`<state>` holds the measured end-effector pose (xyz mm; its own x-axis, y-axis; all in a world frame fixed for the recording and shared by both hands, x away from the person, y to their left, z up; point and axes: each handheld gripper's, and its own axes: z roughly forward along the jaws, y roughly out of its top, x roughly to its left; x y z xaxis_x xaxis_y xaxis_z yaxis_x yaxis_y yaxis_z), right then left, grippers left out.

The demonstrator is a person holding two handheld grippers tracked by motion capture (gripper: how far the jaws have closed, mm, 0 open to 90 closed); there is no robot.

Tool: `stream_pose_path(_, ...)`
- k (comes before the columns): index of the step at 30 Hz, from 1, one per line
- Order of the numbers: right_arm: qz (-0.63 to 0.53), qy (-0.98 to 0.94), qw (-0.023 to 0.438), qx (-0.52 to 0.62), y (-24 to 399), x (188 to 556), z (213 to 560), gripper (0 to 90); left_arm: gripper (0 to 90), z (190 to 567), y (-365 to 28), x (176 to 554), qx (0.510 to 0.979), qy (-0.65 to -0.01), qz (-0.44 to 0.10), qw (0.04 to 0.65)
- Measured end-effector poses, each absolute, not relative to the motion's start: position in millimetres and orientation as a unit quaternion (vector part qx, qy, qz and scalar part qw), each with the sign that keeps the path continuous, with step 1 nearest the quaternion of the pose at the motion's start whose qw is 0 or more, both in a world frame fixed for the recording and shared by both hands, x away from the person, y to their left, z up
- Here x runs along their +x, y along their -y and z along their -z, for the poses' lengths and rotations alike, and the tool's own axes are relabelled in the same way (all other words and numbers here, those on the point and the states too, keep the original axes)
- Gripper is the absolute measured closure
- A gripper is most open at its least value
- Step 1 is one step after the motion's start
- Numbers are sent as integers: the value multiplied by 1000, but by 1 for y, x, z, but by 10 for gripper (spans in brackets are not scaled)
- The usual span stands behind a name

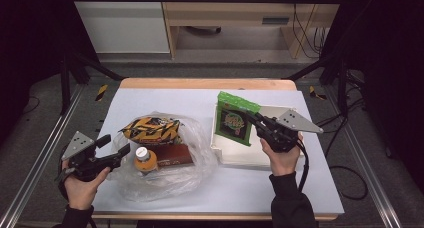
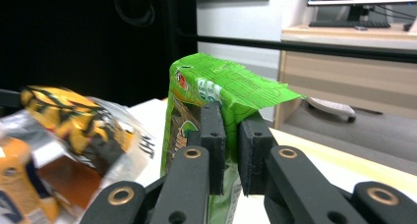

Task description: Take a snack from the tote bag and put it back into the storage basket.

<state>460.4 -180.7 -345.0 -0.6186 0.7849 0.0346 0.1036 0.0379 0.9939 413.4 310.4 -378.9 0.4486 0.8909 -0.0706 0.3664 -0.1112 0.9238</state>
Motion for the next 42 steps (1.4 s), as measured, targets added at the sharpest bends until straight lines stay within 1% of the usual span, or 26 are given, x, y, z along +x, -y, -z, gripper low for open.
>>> stream_pose_path(4,-588,-672,293,343,183,473,351,831,227,385,-312,413,695,-456,-267,487)
stream_pose_path(11,-571,-676,293,362,182,495,364,831,230,393,-312,413,696,-461,-263,484)
stream_pose_path(22,-549,-689,279,383,173,528,391,828,233,399,-314,411,698,-463,-259,481)
stream_pose_path(33,-537,-696,258,400,170,545,408,820,235,405,-313,413,702,-465,-256,474)
stream_pose_path(42,-537,-691,258,408,171,554,416,804,237,407,-315,415,700,-469,-256,474)
